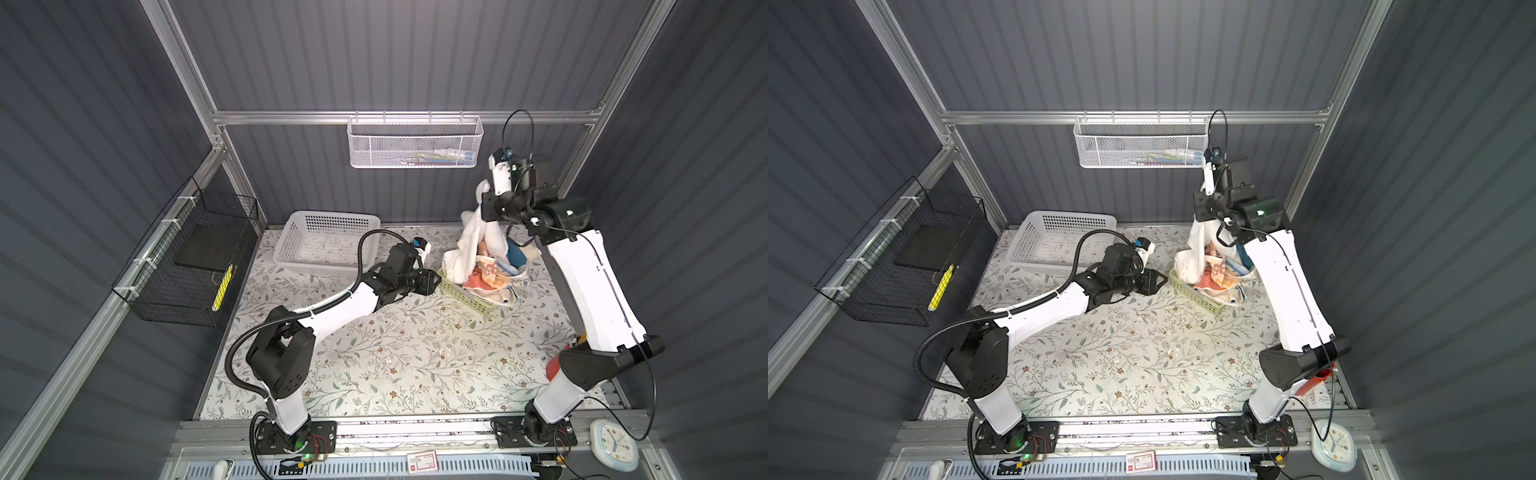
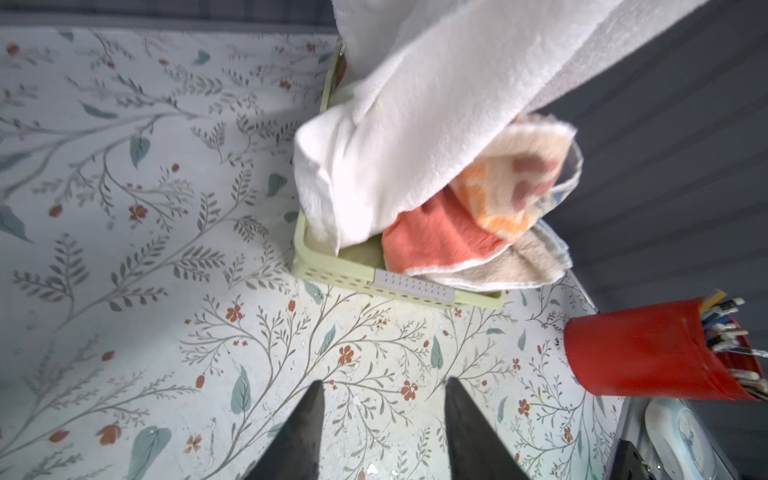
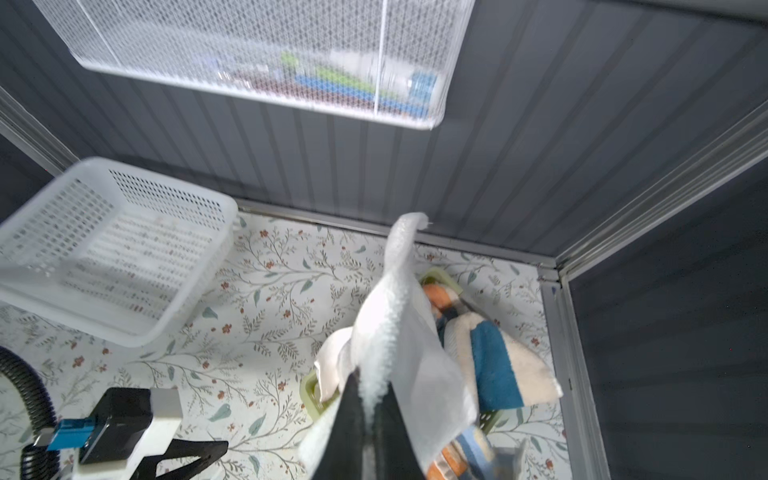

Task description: Fold and stack the towels

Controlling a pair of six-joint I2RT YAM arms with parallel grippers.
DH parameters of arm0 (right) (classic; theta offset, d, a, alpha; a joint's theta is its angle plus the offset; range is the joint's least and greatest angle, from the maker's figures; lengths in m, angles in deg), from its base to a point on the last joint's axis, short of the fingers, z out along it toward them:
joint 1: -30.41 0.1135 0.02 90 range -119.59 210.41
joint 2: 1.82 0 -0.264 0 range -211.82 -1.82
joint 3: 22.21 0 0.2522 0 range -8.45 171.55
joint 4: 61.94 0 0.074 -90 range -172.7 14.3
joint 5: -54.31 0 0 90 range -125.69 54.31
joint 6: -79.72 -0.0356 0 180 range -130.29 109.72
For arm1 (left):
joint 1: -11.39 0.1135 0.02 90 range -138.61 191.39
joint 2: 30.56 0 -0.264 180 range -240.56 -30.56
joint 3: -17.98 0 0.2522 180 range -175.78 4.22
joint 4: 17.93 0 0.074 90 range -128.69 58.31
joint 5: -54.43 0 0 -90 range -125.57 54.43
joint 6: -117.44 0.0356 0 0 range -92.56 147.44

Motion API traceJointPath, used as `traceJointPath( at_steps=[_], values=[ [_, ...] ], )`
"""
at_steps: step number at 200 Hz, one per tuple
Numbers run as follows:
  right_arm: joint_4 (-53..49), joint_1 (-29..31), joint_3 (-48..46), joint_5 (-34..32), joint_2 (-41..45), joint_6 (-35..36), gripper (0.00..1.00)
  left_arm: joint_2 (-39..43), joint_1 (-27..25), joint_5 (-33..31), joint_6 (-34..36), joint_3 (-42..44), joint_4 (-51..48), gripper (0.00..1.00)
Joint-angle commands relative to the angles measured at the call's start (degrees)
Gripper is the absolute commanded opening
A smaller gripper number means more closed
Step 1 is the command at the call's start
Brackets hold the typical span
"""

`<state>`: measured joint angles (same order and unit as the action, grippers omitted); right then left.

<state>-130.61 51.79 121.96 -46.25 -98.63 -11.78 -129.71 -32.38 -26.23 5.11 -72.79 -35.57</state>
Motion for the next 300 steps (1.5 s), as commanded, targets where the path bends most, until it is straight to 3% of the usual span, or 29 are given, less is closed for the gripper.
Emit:
traceJointPath(
  at_steps=[1,51,149,191,223,242,256,273,281,300],
  values=[
    [-0.83,0.40,8.22,2.58,-0.14,1.58,0.00,2.85,0.33,-0.99,2.69,-2.11,-2.01,0.48],
    [1.46,3.23,14.86,11.47,-0.53,1.22,0.00,5.60,0.30,-1.63,2.99,-2.25,-2.18,0.53],
    [7.09,23.45,17.93,8.03,3.72,6.73,0.00,16.96,0.34,-7.59,6.87,-1.82,-3.96,0.61],
    [9.12,26.03,17.67,11.00,2.85,3.69,0.00,22.57,0.34,-12.18,9.24,-1.76,-7.01,0.60],
    [7.72,25.36,10.89,8.61,0.90,0.87,0.00,25.78,0.29,-17.75,10.90,0.15,-11.53,0.60],
    [8.04,23.55,0.46,13.41,0.45,-5.76,0.00,27.12,0.38,-21.77,10.42,3.23,-15.60,0.64],
    [12.69,22.42,-11.04,20.07,0.33,-11.71,0.06,28.29,0.52,-24.44,8.69,6.48,-17.85,0.66],
    [18.88,22.27,-21.51,28.80,-1.60,-17.31,0.31,29.76,1.26,-26.57,5.68,10.48,-20.12,0.70],
    [19.55,22.21,-23.71,33.30,-3.26,-19.20,0.42,30.51,1.97,-26.95,4.21,11.97,-21.35,0.72],
    [16.95,22.21,-24.76,36.77,-6.28,-19.57,0.51,31.93,4.10,-26.30,1.20,14.13,-24.47,0.74]
  ],
)
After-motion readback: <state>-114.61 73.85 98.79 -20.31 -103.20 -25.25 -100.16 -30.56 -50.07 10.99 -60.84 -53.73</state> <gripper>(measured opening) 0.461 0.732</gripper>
